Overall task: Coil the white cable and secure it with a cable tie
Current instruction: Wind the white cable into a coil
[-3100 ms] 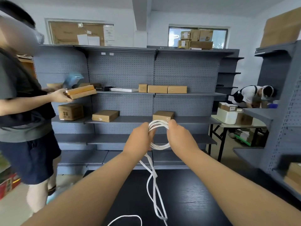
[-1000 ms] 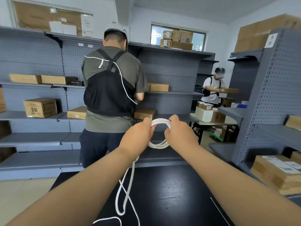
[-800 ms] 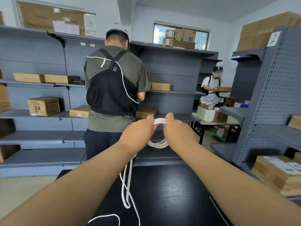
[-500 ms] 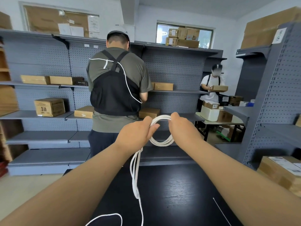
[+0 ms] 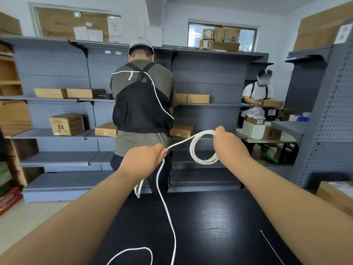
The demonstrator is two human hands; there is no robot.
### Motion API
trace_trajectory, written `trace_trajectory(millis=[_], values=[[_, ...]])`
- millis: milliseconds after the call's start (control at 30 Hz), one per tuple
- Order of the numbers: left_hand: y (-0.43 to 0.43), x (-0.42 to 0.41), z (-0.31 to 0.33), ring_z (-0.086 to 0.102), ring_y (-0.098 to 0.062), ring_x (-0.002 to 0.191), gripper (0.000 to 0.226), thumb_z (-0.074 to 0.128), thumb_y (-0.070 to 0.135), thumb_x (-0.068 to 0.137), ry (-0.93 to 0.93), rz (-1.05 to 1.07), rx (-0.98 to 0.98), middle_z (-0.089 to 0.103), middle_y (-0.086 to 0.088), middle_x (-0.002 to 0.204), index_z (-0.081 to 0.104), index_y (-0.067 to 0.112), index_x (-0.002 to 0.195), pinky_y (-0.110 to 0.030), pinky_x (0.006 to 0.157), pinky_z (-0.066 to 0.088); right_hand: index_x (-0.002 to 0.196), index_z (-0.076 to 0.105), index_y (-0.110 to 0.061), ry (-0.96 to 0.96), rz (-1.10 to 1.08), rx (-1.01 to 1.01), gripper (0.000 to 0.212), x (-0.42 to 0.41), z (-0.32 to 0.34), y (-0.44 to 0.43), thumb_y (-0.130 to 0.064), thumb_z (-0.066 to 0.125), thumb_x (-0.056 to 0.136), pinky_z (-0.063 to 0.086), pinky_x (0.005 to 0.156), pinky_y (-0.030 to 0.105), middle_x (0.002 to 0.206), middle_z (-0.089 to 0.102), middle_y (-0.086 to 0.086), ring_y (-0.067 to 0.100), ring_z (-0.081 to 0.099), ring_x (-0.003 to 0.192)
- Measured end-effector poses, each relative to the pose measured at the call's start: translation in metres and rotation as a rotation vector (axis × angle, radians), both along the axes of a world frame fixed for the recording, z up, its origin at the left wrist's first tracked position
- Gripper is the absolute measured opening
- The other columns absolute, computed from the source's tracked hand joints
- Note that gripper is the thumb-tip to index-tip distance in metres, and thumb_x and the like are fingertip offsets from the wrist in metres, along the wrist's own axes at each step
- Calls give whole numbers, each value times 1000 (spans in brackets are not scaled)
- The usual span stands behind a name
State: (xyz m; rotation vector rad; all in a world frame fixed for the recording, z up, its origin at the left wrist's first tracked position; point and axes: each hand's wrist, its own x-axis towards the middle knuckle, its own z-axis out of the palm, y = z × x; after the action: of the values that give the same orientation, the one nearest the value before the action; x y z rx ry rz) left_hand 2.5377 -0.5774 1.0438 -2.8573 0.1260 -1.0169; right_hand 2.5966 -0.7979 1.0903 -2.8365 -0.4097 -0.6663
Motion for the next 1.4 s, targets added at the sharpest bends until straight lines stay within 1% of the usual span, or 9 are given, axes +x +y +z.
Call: trace_trajectory(millis=[67, 233, 467, 633, 800, 1000, 1100, 1200, 1400], values=[[12, -1, -3, 54, -32, 44, 39, 38, 38, 98, -37, -14, -18, 58, -9, 52, 56, 10, 76, -23, 38, 18, 88, 30, -11, -4, -8, 0, 14, 1, -3, 5, 1, 35, 93, 23, 41, 28, 62, 42, 2, 21, 45, 55], [25, -9, 5, 58, -32, 74, 38, 30, 40, 99, 8, 90, -218, 63, -13, 81, 52, 9, 94, -33, 49, 26, 89, 30, -10, 15, -39, -5, 14, -4, -12, 18, 4, 34, 91, 25, 43, 30, 72, 47, 8, 28, 50, 67], [44, -29, 7, 42, -18, 67, 36, 34, 32, 100, -53, -147, -893, 46, -4, 69, 48, 6, 79, -29, 56, 29, 96, 35, -6, 65, -83, -34, 16, -22, -27, 32, 7, 30, 87, 35, 57, 36, 80, 51, 11, 31, 51, 73], [56, -43, 3, 40, -15, 64, 38, 31, 33, 101, -68, -195, -1186, 42, -4, 65, 40, 12, 70, -24, 57, 32, 112, 37, -4, 143, -164, -61, 29, -34, -40, 33, 7, 33, 85, 40, 64, 38, 103, 61, 17, 35, 59, 93], [64, -54, -3, 46, -16, 67, 39, 31, 32, 100, -28, -167, -1181, 50, -6, 68, 44, 12, 69, -23, 61, 33, 111, 38, -3, 163, -210, -56, 29, -49, -41, 23, 8, 34, 85, 40, 64, 38, 105, 61, 18, 35, 57, 90], [59, -67, 0, 42, -19, 65, 40, 39, 27, 98, 182, -128, -664, 43, -2, 64, 39, 12, 61, -33, 59, 26, 118, 36, -3, 101, -179, -79, 34, -71, -18, 23, 7, 35, 86, 40, 62, 38, 105, 61, 17, 35, 58, 90], [42, -70, -2, 50, -18, 76, 29, 47, 25, 96, 235, -182, -553, 50, 0, 74, 51, 16, 69, -32, 71, 36, 113, 37, -3, 13, -103, -91, 28, -89, 0, 26, 6, 34, 87, 37, 61, 37, 94, 60, 14, 33, 56, 83], [23, -81, -3, 54, -13, 88, 12, 46, 26, 96, 221, -224, -694, 56, 5, 94, 58, 22, 94, -25, 77, 38, 115, 36, -4, -55, -54, -121, 31, -103, 12, 24, 7, 34, 86, 35, 56, 37, 70, 47, 7, 30, 50, 72], [-19, -105, -22, 50, -9, 108, 36, 42, 38, 96, 294, -231, -932, 56, 7, 120, 52, 18, 125, -22, 89, 34, 96, 33, -8, -106, -22, -70, 19, -122, 28, 16, 8, 32, 86, 35, 57, 37, 70, 44, 8, 30, 46, 68]])
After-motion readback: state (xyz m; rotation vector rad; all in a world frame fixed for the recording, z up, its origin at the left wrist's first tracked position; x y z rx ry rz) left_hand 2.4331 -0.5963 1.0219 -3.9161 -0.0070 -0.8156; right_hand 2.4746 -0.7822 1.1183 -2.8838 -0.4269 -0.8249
